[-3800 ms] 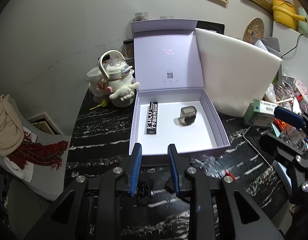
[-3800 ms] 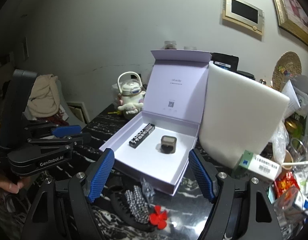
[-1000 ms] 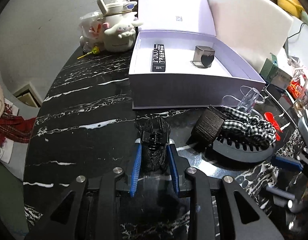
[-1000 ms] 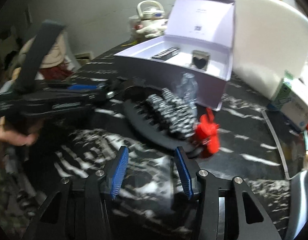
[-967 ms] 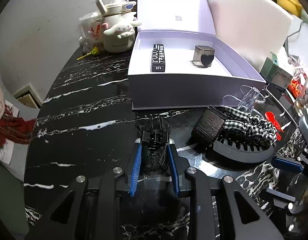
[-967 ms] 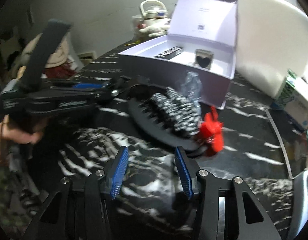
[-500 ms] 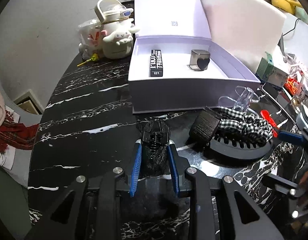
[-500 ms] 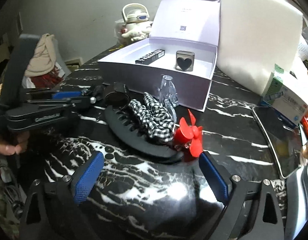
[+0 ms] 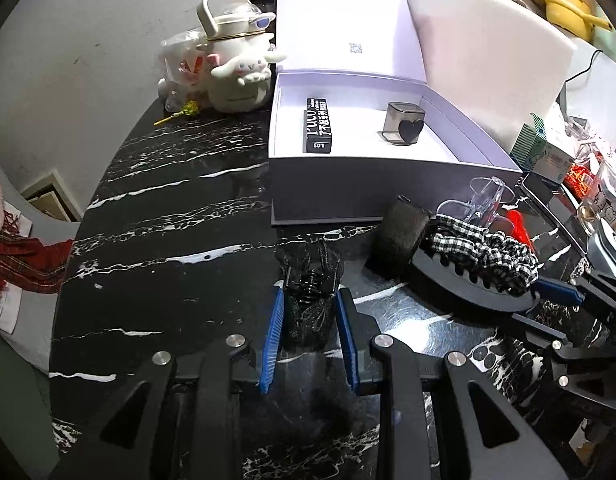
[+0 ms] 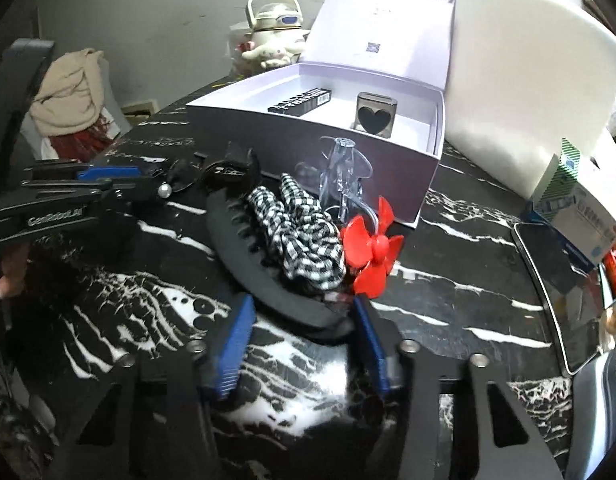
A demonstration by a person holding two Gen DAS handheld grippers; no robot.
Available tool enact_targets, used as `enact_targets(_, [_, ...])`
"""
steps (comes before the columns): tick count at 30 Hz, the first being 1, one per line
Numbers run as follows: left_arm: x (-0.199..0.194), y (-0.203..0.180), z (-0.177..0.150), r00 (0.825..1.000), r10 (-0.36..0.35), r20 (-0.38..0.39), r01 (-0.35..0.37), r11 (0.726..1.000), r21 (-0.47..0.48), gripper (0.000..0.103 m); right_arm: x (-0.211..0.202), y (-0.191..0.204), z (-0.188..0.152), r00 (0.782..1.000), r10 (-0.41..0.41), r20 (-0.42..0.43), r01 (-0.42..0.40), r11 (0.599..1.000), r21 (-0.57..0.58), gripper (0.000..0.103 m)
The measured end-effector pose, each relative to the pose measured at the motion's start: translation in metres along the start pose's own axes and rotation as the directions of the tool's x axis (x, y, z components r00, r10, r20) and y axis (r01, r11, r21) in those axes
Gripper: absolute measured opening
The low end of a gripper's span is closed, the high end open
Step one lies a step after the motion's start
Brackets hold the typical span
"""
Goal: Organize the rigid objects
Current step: 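Grasp the gingham scrunchie with the right tool while the left tool holds the clip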
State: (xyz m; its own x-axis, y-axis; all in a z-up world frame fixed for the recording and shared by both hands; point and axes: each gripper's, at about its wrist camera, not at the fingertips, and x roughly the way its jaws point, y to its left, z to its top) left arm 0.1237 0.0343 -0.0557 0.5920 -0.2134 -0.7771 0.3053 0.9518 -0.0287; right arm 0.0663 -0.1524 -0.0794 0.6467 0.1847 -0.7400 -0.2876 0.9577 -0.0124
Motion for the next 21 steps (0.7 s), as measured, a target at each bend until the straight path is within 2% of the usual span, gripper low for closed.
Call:
enact_targets(3, [0.004,-0.004,0.001,1.0,0.006,-0.008,-0.006,1.0,0.015,0.026,-0.003,0.001,-0.003,1.0,0.018,0.0,-0.018,1.0,-0.013,0.036])
enact_targets(9, [0.012,-0.014,0.002,0.999,0.032,-0.006,-0.031,0.997,0.067,0.026,-0.01,0.003,-0.01,0.99,0.14,0.003,-0.14,0.99,-0.017,0.037])
enact_targets(13, [0.017,-0.02,0.004,0.999,0.039,-0.006,-0.038,0.994,0.098,0.026,-0.011,0.009,-0.012,0.985,0.17,0.005,-0.17,0.985,-0.03,0.037])
enact_targets(17, [0.021,-0.023,0.007,0.999,0.053,-0.004,-0.052,0.993,0.107,0.027,-0.01,0.01,-0.01,0.98,0.2,0.007,-0.2,0.98,-0.016,0.048])
enact_targets(19, [0.022,-0.021,0.008,0.999,0.046,0.002,-0.046,0.995,0.084,0.027,-0.011,0.008,-0.009,0.979,0.203,0.015,-0.203,0.979,-0.004,0.052])
enact_targets(21, [0.023,-0.017,0.01,0.999,0.033,0.0,-0.033,0.998,0.053,0.027,-0.013,0.005,-0.006,0.981,0.189,0.036,-0.19,0.982,0.008,0.059])
